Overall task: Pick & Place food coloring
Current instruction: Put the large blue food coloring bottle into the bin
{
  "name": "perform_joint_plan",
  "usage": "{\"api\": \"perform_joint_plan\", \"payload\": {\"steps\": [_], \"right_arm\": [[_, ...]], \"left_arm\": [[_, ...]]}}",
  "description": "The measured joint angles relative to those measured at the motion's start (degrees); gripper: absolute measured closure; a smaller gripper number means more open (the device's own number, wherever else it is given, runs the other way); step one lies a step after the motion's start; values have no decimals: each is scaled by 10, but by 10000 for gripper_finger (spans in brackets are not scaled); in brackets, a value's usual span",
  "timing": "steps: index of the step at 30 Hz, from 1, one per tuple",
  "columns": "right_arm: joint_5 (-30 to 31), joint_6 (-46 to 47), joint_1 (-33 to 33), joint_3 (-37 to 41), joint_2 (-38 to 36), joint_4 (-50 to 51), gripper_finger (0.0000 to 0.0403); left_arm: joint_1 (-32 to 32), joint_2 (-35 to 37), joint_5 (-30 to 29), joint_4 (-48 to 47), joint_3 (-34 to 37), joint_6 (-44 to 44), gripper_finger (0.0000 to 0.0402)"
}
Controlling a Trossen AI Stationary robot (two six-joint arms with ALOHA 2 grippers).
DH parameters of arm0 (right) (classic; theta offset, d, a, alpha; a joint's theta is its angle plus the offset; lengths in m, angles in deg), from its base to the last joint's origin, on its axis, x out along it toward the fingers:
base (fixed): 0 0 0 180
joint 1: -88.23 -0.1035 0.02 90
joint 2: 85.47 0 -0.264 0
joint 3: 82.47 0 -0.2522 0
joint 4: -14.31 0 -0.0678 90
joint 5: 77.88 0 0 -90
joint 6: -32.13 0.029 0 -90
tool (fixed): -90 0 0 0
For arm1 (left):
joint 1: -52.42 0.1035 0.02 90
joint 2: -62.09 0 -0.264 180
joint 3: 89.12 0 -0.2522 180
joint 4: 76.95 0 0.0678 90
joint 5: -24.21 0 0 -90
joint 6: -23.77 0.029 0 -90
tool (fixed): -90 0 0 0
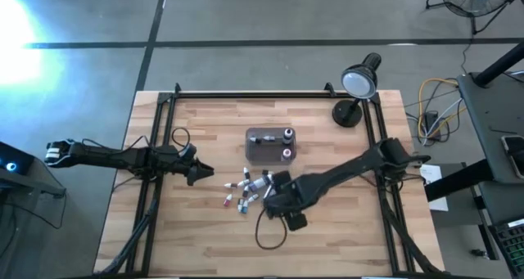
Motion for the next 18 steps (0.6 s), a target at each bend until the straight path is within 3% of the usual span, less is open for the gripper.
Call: {"api": "perform_joint_plan", "payload": {"steps": [9, 18], "right_arm": [[47, -83, 40, -8, 57, -16, 172], [31, -112, 64, 7, 56, -89, 172]], "left_arm": [[0, 0, 0, 0, 0, -39, 271], [0, 0, 2, 0, 0, -55, 271]]}}
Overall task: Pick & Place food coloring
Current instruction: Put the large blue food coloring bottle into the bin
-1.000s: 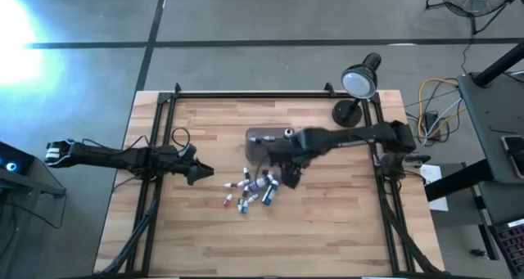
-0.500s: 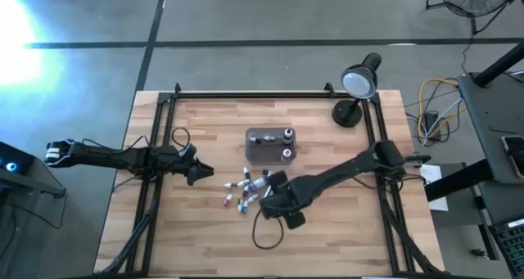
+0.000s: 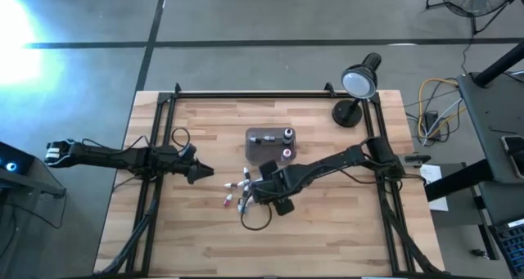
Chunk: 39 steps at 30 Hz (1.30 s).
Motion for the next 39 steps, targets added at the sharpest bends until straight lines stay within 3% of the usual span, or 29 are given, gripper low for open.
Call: {"api": "perform_joint_plan", "payload": {"steps": [4, 13, 21, 27, 34, 39], "right_arm": [[-43, 1, 0, 16, 0, -38, 174], [-57, 50, -4, 21, 0, -35, 174], [-172, 220, -11, 21, 0, -30, 174], [-136, 232, -32, -5, -5, 6, 175], [-76, 208, -64, -23, -7, 142, 175], [-42, 202, -73, -3, -6, 108, 175]], "left_arm": [[0, 0, 0, 0, 0, 1, 271], [0, 0, 1, 0, 0, 9, 271], [0, 0, 1, 0, 0, 18, 271], [0, 0, 1, -1, 0, 29, 271], [0, 0, 1, -1, 0, 29, 271], [0, 0, 1, -1, 0, 33, 271]]}}
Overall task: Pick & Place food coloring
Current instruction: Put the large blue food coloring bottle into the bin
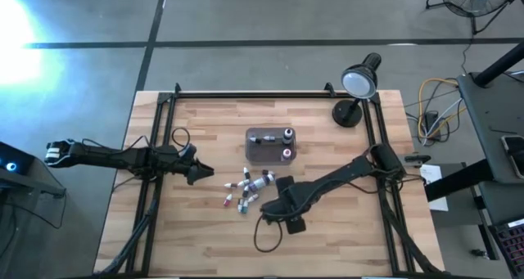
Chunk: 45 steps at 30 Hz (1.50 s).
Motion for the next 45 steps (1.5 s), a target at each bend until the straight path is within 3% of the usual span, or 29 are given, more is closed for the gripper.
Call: {"api": "perform_joint_plan", "payload": {"steps": [8, 15, 22, 27, 29, 31, 35, 39, 41, 45], "right_arm": [[64, -65, 35, 35, 0, -23, 174], [30, -163, 43, 79, 0, -60, 174], [-28, -128, 32, 73, -8, -65, 174], [-36, -117, 12, 73, -40, -48, 174], [-36, -48, 10, 73, -56, -34, 174], [-37, 88, 22, 73, -69, -17, 174], [-53, 467, 63, 86, -84, 13, 175], [-161, 854, 97, 110, -81, -14, 175], [-197, 926, 100, 117, -78, -57, 175], [-200, 951, 98, 121, -78, -148, 175]], "left_arm": [[0, 0, 0, 0, 0, -6, 271], [0, 0, 0, 0, 0, -23, 271], [0, 0, 0, 0, 0, -34, 271], [0, 0, -3, 0, 0, -32, 271], [0, 0, -5, -1, 0, -29, 271], [0, 0, -6, -1, 0, -29, 271], [0, 0, -8, -1, 0, -24, 271], [0, 0, -8, -1, 0, -10, 271], [0, 0, -8, -1, 0, -9, 271], [0, 0, -8, -1, 0, -9, 271]]}}
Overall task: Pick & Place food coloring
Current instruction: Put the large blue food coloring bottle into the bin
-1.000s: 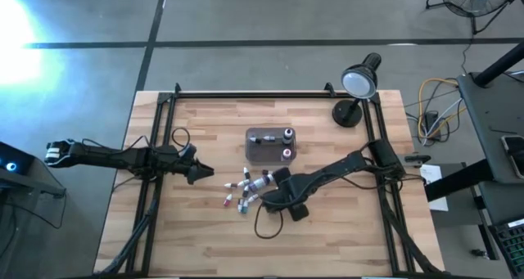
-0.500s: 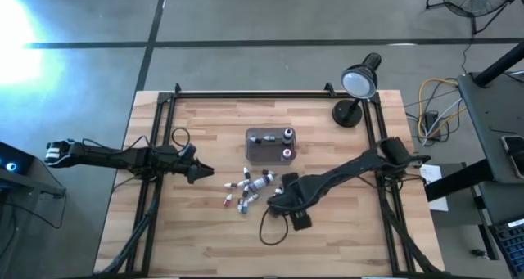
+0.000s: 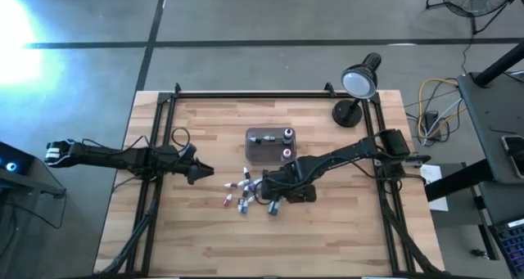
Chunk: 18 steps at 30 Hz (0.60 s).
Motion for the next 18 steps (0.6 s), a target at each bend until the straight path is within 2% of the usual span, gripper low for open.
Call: {"api": "perform_joint_plan", "payload": {"steps": [4, 7, 12, 18], "right_arm": [[13, 13, -5, -8, 0, 2, 175], [19, 64, -9, -11, 0, 1, 174], [81, 125, -9, -11, 0, 1, 174], [127, 137, 3, -10, 1, 2, 174]], "left_arm": [[0, 0, 1, 0, 0, -4, 271], [0, 0, 1, 0, 0, -5, 271], [0, 0, 9, 1, 0, -1, 271], [0, 0, 17, -1, 0, 9, 271]]}}
